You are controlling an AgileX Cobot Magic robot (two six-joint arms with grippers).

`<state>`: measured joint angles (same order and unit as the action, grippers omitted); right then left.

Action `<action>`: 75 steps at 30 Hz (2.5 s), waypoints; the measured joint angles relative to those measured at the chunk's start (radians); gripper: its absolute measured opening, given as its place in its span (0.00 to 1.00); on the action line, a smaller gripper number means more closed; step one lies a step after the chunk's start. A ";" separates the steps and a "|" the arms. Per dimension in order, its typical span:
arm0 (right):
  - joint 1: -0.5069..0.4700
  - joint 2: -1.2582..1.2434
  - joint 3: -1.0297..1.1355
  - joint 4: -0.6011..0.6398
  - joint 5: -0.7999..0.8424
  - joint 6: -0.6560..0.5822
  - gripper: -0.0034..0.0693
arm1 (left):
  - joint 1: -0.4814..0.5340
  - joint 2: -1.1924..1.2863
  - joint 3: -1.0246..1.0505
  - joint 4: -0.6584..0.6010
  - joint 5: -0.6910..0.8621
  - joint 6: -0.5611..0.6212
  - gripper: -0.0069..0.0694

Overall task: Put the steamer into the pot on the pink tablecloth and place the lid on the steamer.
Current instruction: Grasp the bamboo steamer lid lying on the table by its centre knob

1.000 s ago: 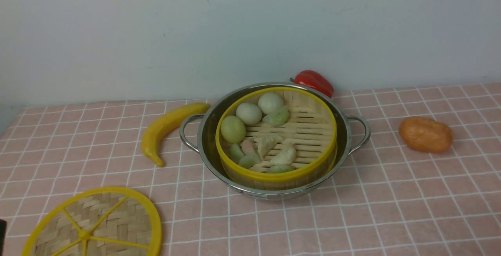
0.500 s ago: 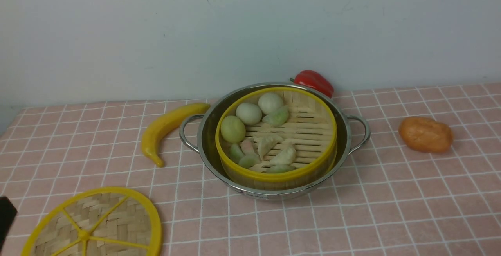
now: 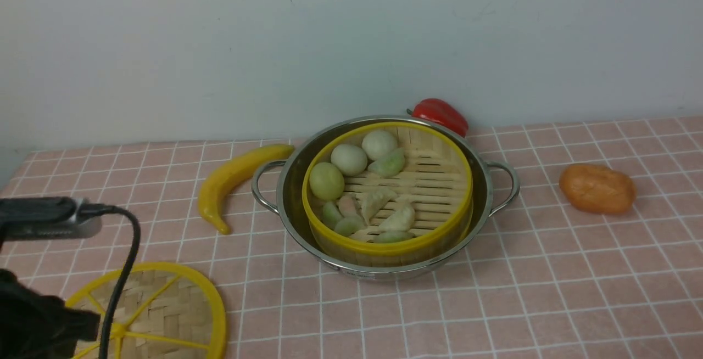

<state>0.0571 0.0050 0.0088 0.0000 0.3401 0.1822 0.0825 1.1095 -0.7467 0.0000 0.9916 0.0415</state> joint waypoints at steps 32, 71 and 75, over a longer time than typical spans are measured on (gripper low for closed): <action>0.000 0.000 0.000 0.000 0.000 0.000 0.38 | 0.000 0.579 -0.157 0.000 -0.086 0.046 0.23; 0.000 0.000 0.000 0.000 0.000 0.000 0.38 | -0.001 0.598 -0.397 -0.041 0.026 0.222 0.59; 0.000 0.000 0.000 0.000 0.000 0.000 0.38 | -0.001 0.626 -0.397 -0.041 -0.018 0.221 0.58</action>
<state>0.0571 0.0050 0.0088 0.0000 0.3401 0.1826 0.0814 1.7359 -1.1433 -0.0410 0.9740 0.2628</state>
